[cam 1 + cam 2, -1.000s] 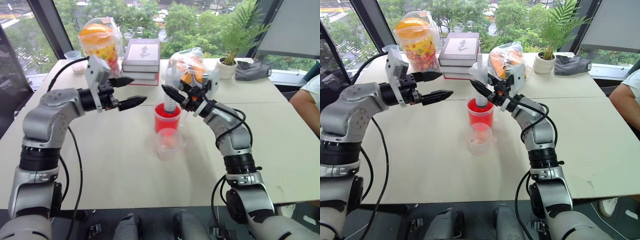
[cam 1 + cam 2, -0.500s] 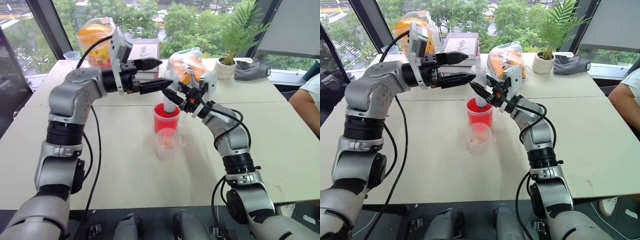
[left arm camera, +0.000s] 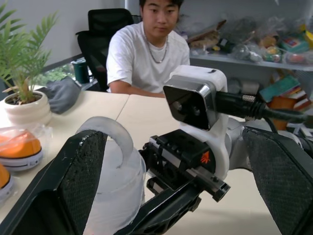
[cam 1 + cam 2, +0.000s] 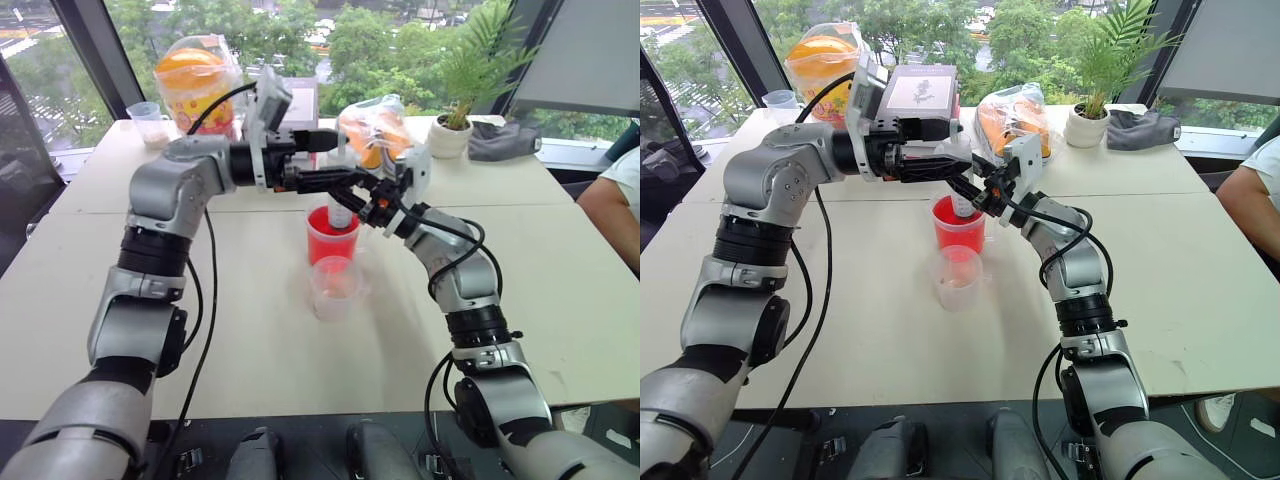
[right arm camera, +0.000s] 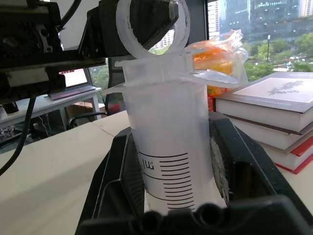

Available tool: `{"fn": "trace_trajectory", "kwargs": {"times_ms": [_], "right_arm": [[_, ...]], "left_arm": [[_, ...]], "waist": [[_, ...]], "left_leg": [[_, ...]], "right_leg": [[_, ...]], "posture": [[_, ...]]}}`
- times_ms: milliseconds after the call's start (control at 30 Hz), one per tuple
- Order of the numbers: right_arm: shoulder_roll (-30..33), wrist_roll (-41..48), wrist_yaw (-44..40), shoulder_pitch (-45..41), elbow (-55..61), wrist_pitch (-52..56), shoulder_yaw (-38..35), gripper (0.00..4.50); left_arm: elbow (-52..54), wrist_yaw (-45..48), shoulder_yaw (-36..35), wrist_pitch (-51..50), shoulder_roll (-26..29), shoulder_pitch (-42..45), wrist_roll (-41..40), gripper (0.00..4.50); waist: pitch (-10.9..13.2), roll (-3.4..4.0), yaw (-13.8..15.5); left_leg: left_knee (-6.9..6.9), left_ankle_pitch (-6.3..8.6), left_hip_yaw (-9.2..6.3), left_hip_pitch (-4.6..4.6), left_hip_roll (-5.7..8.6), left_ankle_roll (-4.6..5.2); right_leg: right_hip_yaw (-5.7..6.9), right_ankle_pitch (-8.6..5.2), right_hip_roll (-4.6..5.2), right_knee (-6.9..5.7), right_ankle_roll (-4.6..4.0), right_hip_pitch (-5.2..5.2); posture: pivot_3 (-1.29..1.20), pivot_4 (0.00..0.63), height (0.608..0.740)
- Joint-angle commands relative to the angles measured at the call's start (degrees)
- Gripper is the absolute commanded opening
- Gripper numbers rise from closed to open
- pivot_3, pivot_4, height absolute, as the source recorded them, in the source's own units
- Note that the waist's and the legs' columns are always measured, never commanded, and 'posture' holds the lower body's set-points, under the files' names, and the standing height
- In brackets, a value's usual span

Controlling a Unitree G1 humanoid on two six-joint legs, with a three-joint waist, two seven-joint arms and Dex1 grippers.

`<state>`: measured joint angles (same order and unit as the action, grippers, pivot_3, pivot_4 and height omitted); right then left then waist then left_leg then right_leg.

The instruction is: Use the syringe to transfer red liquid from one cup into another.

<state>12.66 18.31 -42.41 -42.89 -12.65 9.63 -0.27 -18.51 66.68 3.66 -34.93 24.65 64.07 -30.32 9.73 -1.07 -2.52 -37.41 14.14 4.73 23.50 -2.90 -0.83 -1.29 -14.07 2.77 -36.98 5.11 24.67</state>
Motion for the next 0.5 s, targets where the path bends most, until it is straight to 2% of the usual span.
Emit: {"fn": "trace_trajectory", "kwargs": {"times_ms": [33,133,200,367,500], "right_arm": [[0.3,0.0,-0.2,-1.7,2.0,-0.9,0.2,1.47],[0.3,-0.1,-0.1,-1.7,2.2,-0.9,0.3,1.47],[0.4,-0.1,-0.1,-1.7,2.3,-0.8,0.4,1.47],[0.7,-0.2,-0.4,-1.5,2.7,-0.6,0.7,1.47],[0.9,-0.1,-0.8,-1.0,3.3,0.0,1.1,1.47]], "left_arm": [[-1.0,1.0,0.0,1.7,-0.5,2.6,1.2,4.5],[-2.5,1.5,-0.2,2.4,-1.3,3.4,1.9,3.57],[-3.3,1.7,-0.3,2.9,-1.8,3.9,2.4,2.66],[-5.4,1.5,-1.3,3.9,-2.7,5.1,3.1,0.03],[-6.3,0.7,-2.5,4.5,-2.8,6.0,3.5,0.03]], "waist": [[0.0,0.0,0.0],[0.0,0.0,0.1],[0.0,0.0,0.0],[0.0,0.0,0.0],[0.0,-0.01,0.1]], "left_leg": [[0.0,0.0,0.0,0.0,0.0,0.0],[-0.01,0.0,0.0,0.0,0.0,0.0],[-0.01,0.0,0.0,0.0,0.0,0.0],[0.01,0.0,-0.01,0.0,0.0,0.0],[0.0,0.0,-0.01,0.02,0.0,0.0]], "right_leg": [[0.0,0.0,0.0,0.0,0.0,0.0],[0.0,0.0,0.0,0.0,0.0,0.0],[0.0,0.0,0.0,0.01,0.0,0.0],[0.0,0.0,-0.01,0.0,0.0,0.0],[0.0,0.0,0.0,0.01,0.0,0.0]], "posture": [[0.0,0.15,0.74],[0.0,0.15,0.74],[0.0,0.15,0.74],[0.0,0.15,0.74],[0.0,0.15,0.74]]}}
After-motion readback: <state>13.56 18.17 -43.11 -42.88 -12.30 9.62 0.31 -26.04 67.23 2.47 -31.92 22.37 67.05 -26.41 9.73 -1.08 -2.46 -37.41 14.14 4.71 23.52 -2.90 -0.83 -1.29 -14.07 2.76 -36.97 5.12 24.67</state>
